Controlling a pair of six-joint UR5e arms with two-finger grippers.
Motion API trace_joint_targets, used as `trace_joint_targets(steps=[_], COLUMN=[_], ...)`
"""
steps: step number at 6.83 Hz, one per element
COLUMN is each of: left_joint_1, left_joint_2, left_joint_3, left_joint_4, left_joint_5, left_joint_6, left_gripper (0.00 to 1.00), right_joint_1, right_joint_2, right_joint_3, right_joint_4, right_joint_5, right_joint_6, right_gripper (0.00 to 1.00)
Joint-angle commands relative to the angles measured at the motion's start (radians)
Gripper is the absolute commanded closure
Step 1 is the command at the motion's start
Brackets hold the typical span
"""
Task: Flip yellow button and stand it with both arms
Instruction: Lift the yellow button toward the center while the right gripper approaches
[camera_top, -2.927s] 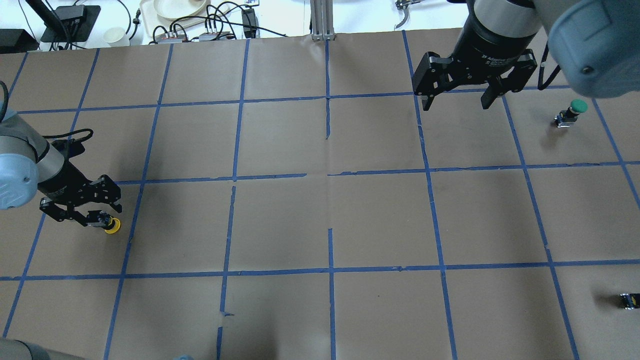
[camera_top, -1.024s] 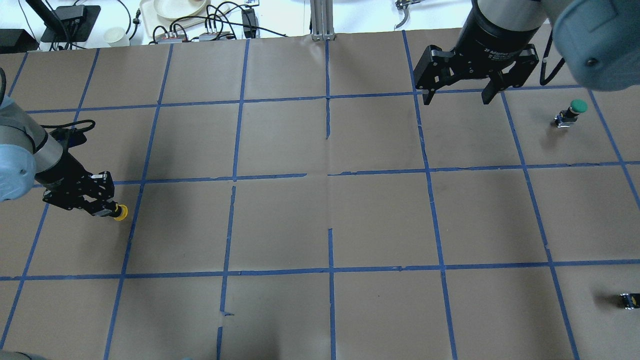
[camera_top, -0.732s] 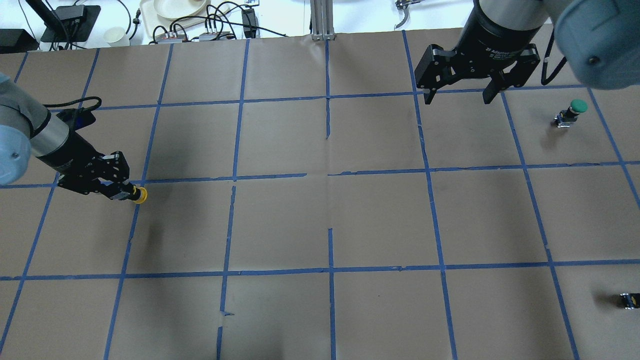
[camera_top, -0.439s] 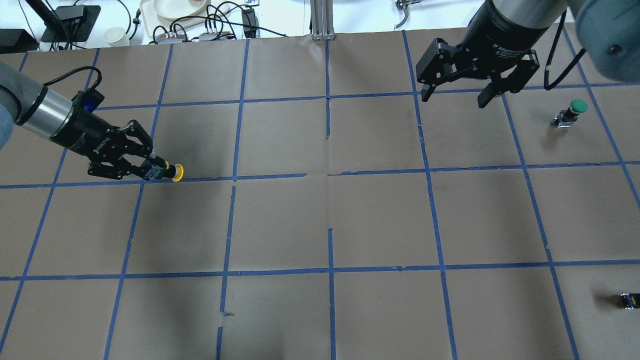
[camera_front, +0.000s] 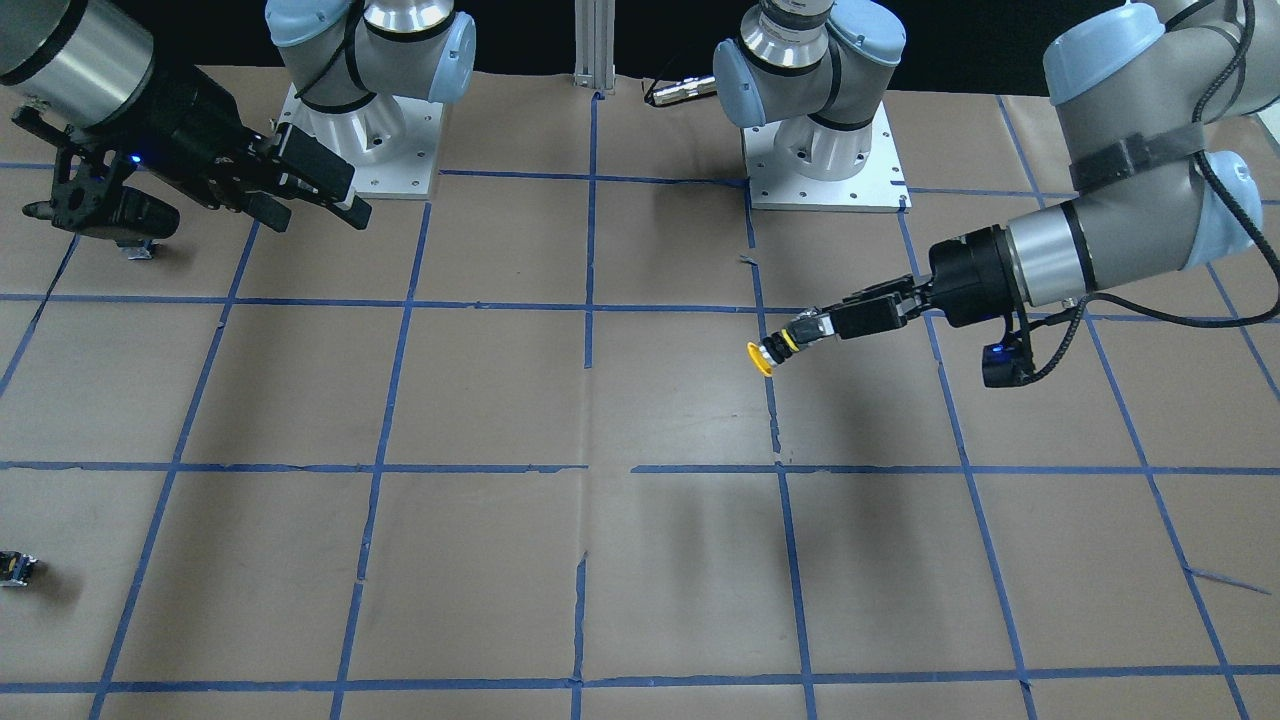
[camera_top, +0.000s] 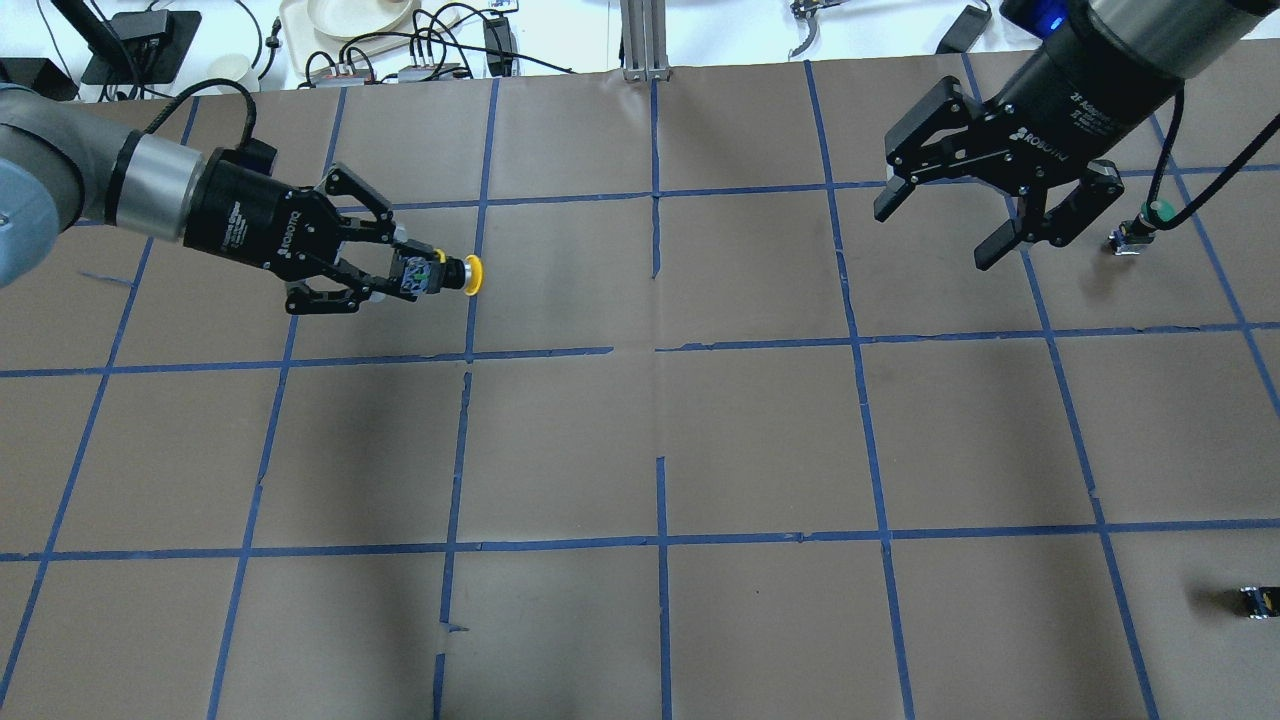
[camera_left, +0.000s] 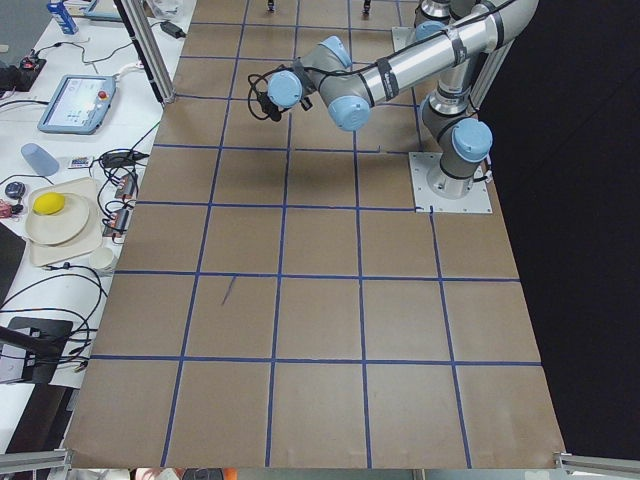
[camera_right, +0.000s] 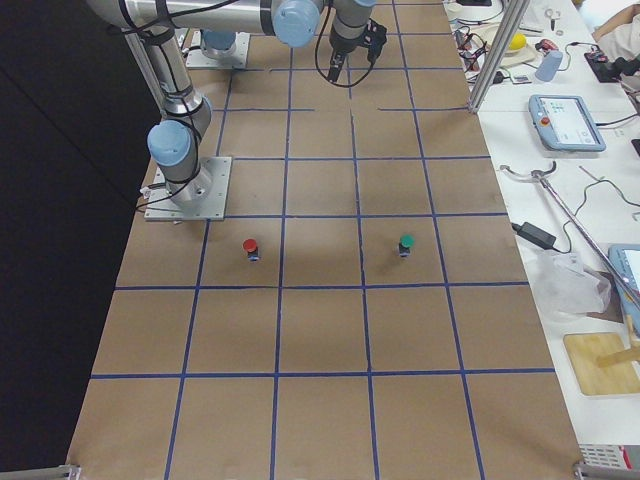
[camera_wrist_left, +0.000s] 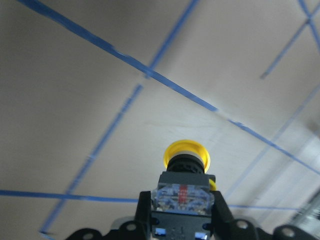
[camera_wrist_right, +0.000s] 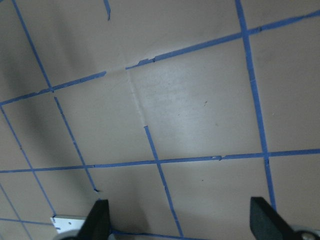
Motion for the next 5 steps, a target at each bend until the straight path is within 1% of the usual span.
trace_joint_targets(steps=[1,2,3,4,5], left_joint_1=[-0.117,-0.145,-0.183,-0.207,-0.224], left_joint_2=[0.026,0.032,0.044,0.055,0.063], left_joint_3=[-0.011,-0.014,-0.018,-0.018,-0.023], left_joint_4=[-0.013,-0.014,-0.014,-0.014,-0.014], left_joint_5=[-0.26,-0.357,-0.426,-0.489,-0.499], left_joint_6=[-0.138,-0.166,-0.192,-0.251,-0.264], left_gripper=[0.99,0.99,0.99,0.99,0.99], right_joint_1=[-0.101,-0.1,-0.101,-0.092,-0.094], right_joint_2=[0.019,0.027,0.035,0.024,0.035], right_joint_3=[0.011,0.034,0.079,0.107,0.121], right_joint_4=[0.284,0.313,0.295,0.243,0.209], right_joint_5=[0.255,0.274,0.285,0.388,0.446], right_joint_6=[-0.092,-0.1,-0.117,-0.184,-0.242], right_gripper=[0.0,0.0,0.0,0.0,0.0])
